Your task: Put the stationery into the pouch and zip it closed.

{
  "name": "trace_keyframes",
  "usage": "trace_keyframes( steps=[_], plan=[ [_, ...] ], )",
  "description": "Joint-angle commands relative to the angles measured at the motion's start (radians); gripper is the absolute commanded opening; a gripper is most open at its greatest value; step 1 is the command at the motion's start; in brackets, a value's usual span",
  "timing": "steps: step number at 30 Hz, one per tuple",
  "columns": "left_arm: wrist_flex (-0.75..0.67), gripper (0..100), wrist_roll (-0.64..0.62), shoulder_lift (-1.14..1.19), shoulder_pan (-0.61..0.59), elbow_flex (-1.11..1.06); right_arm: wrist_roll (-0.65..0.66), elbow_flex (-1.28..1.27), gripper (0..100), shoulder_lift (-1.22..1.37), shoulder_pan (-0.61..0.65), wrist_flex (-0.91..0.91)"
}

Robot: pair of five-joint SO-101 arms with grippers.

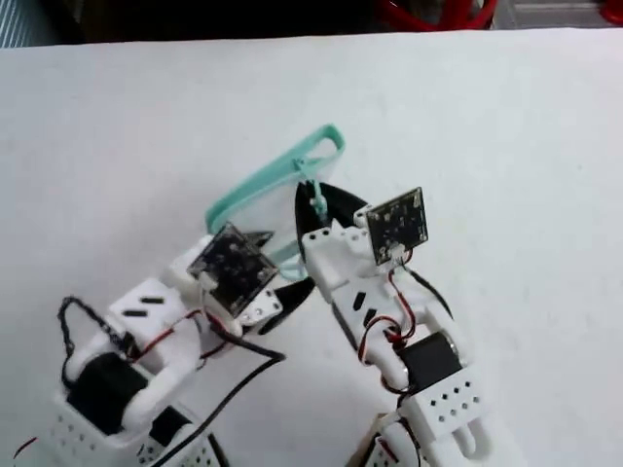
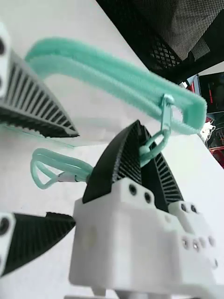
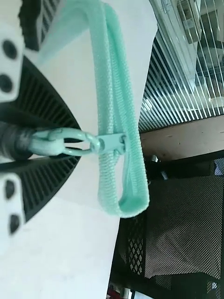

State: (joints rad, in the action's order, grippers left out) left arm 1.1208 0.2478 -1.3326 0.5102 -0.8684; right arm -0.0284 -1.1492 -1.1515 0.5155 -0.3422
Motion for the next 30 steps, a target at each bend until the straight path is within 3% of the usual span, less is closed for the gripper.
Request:
trace_keyframes(
  steps=[1, 6, 12, 18, 22, 30],
  plan=[
    [0.046, 26, -0.011, -0.094, -0.071, 0.087, -0.008, 0.038, 1.8, -0.001, -0.007, 0.012],
    [0.011, 26, -0.011, -0.249, -0.259, -0.015, -0.006, 0.04, 1.8, -0.002, -0.005, 0.012],
    [-0.253, 26, -0.014, -0.283, -0.275, -0.33, -0.005, 0.06, 1.8, -0.002, -0.004, 0.002],
    [-0.288, 28, -0.011, -0.285, -0.352, -0.342, -0.002, 0.06, 1.8, -0.004, -0.001, -0.024],
    [-0.348, 28, 0.06, -0.28, -0.352, -0.37, -0.002, 0.063, 1.8, -0.002, -0.001, -0.018],
    [-0.647, 19, 0.1, -0.28, -0.216, -0.586, -0.002, 0.078, 1.8, -0.001, -0.001, -0.025]
  ],
)
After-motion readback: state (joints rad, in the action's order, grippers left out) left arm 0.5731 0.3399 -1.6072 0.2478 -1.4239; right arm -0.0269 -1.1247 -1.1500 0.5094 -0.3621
